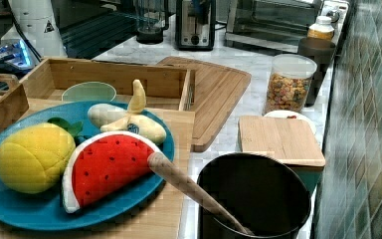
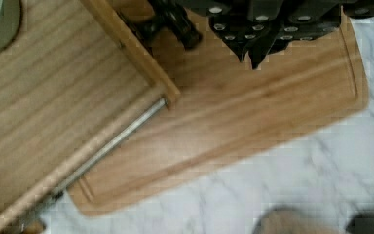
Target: Close the drawer.
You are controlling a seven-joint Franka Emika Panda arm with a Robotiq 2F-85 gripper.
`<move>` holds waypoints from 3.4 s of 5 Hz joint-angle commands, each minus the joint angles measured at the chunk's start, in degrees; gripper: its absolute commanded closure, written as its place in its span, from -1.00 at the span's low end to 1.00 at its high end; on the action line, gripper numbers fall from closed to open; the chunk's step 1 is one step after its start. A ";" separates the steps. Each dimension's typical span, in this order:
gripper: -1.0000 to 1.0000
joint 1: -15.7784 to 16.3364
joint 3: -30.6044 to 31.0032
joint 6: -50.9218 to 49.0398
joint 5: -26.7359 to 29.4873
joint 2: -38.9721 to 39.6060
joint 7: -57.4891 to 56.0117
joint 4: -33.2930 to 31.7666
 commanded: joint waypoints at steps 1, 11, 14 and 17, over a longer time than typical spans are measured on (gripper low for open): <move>1.00 3.61 2.70 2.17 0.73 -9.14 -11.26 -14.41; 1.00 0.98 -4.70 17.49 -9.68 -6.97 -50.19 -33.37; 1.00 -0.07 -6.32 17.66 -11.90 -5.44 -50.10 -32.60; 1.00 -2.31 -16.24 15.01 -6.50 -5.88 -66.83 -25.92</move>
